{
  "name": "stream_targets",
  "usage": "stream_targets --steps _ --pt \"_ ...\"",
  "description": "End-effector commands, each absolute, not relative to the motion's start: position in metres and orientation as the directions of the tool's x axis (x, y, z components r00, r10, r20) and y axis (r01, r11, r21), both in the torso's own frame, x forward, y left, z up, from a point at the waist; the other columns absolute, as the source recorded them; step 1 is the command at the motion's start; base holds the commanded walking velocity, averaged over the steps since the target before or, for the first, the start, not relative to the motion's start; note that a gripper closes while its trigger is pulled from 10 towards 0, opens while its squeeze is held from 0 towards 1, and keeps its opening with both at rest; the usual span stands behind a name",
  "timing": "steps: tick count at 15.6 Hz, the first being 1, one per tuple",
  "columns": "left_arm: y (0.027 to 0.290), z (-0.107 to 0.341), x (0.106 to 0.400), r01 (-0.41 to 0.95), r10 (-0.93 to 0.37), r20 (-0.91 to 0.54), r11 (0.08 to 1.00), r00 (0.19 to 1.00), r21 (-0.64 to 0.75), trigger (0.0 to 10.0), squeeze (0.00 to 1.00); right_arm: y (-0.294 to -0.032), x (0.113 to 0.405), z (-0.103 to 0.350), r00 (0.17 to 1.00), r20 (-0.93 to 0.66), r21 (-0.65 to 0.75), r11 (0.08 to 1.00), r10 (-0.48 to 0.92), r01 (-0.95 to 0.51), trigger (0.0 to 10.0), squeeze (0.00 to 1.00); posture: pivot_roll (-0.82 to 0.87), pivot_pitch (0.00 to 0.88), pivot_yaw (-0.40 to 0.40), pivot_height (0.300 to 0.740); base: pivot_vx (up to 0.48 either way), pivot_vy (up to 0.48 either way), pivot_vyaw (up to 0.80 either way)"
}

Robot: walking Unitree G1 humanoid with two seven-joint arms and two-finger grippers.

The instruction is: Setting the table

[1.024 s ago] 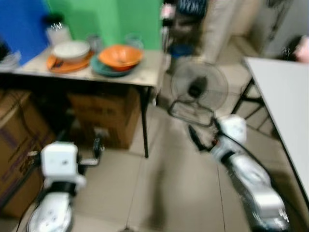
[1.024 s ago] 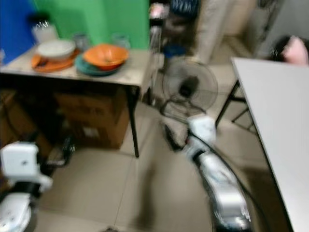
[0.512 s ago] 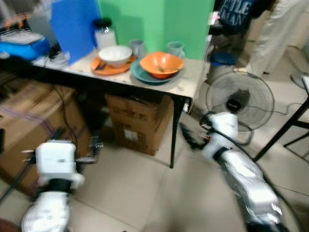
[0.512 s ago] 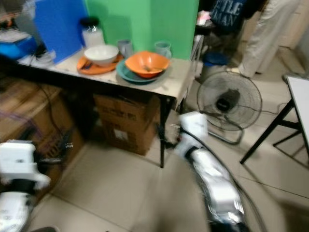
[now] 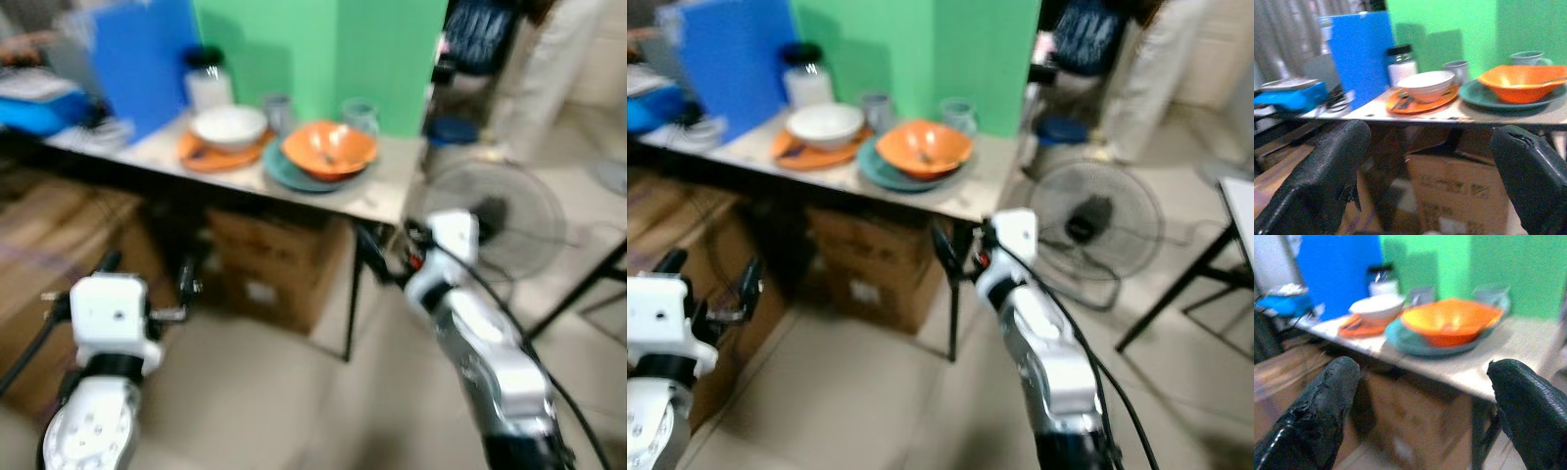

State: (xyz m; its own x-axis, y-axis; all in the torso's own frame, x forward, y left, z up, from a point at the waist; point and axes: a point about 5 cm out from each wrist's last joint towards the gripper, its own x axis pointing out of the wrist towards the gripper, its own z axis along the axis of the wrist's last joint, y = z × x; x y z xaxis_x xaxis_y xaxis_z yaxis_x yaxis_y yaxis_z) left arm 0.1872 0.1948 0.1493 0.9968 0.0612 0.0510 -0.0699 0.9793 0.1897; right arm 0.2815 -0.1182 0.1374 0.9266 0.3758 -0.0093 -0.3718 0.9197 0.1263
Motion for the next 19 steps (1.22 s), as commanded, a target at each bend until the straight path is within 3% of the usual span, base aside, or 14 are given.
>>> stream_targets --steps 1,2,4,7,19 --pt "0.19 0.151 0.189 -0.048 0.039 0.056 0.982 0.998 0.183 10.0 0.0 -0.13 0.282 0.137 0.946 -0.008 0.08 0.943 0.324 -0.322 10.0 0.0 -0.03 0.0 0.044 0.74 0.352 0.0 0.0" --pt "0.191 0.15 0.189 -0.057 0.047 0.058 0.982 0.997 0.182 10.0 0.0 -0.134 0.281 0.133 0.942 -0.03 0.133 0.935 0.335 -0.328 10.0 0.0 -0.03 0.0 0.045 0.74 0.349 0.0 0.0" --pt "0.197 0.148 0.188 -0.078 0.069 0.054 0.979 0.996 0.188 10.0 0.0 -0.138 0.281 0.129 0.936 -0.048 0.08 0.936 0.348 -0.344 10.0 0.0 -0.04 0.0 0.044 0.74 0.349 0.0 0.0" --pt "0.198 0.152 0.189 -0.087 0.075 0.067 0.975 0.995 0.204 10.0 0.0 -0.124 0.283 0.137 0.895 -0.046 0.099 0.893 0.444 -0.438 10.0 0.0 -0.03 0.0 0.038 0.74 0.347 0.0 0.0" --pt "0.193 0.15 0.193 -0.026 0.013 0.059 0.974 0.998 0.227 10.0 0.0 -0.119 0.301 0.156 0.868 -0.093 0.058 0.873 0.488 -0.484 10.0 0.0 -0.04 0.0 0.026 0.74 0.349 0.0 0.0"
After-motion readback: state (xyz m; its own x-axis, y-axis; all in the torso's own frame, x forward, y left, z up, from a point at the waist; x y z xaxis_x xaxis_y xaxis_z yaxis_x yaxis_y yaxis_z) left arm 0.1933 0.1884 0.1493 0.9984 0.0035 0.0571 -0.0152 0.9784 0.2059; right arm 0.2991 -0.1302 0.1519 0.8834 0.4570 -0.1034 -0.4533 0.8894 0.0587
